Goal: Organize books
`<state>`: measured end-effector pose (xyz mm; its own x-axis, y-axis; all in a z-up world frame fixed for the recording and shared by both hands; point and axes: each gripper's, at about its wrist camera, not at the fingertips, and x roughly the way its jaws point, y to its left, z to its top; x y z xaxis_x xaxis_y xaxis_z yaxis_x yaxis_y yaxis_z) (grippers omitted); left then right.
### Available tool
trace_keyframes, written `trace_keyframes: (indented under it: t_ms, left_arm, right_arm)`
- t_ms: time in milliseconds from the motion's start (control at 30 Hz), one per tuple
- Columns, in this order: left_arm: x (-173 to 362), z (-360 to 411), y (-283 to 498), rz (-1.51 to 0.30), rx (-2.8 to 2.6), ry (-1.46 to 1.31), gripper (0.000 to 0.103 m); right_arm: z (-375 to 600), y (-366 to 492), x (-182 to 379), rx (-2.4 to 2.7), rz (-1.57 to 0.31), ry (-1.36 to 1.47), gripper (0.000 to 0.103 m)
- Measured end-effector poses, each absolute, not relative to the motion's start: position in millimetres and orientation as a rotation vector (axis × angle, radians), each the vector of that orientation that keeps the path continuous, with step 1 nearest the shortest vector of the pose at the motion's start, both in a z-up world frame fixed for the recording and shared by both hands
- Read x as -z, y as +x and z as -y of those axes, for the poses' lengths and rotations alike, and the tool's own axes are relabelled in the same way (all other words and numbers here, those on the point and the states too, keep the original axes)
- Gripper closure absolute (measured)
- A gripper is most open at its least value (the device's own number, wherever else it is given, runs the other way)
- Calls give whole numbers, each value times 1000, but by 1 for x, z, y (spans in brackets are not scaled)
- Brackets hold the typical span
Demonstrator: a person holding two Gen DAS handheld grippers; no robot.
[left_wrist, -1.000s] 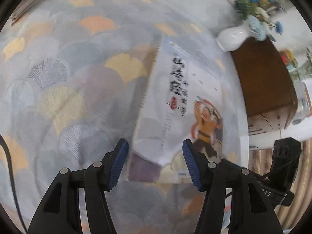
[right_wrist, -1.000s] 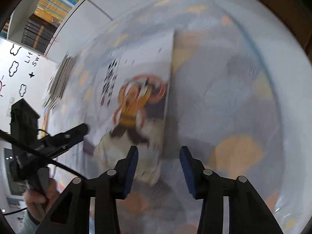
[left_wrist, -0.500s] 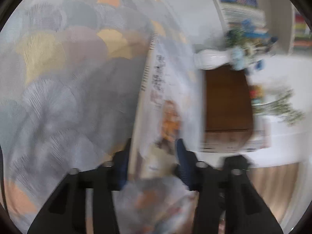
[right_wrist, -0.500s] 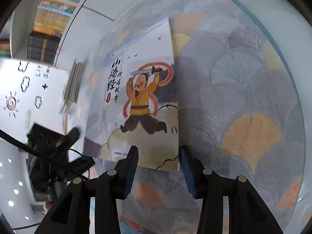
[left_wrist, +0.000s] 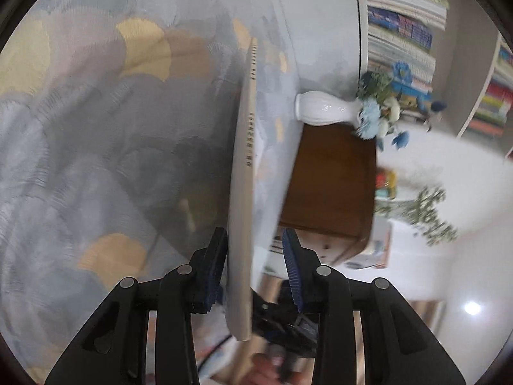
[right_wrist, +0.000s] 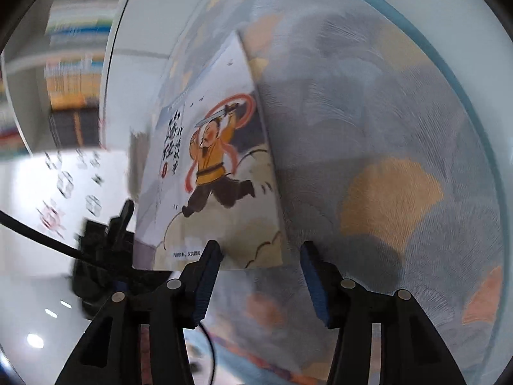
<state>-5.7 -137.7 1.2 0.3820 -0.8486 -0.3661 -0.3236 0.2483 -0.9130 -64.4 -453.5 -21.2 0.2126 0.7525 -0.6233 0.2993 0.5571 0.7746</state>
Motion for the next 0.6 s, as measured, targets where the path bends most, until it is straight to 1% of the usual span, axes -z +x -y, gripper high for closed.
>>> trace_keyframes:
  t_ms: [267, 333, 367, 433, 533, 567, 600]
  left_arm:
    - [11, 134, -9, -1215, 516, -1455, 72]
    - [9, 135, -9, -1229, 485, -1394, 72]
    - [8, 136, -8, -1237, 470, -1355, 72]
    - [1, 139, -5, -1263, 439, -1220, 72]
    - [-17, 155, -1, -1282, 390, -954, 72]
    - [-25, 165, -1, -1282, 361, -809, 72]
    - [-30, 171, 0, -1277, 348, -742, 72]
  right_arm:
    - [454, -49, 49, -459, -1345, 1280, 52]
    - [454, -43, 48, -448, -1334, 1289, 54]
    - [452, -41, 45, -440, -1325, 1270, 60]
    - [447, -38, 31, -411, -1315, 1159, 66]
    - [432, -34, 4, -340, -1304, 869, 68]
    - [425, -35, -5, -329, -1294, 788, 68]
    - [416, -36, -15, -317, -1281, 693, 68]
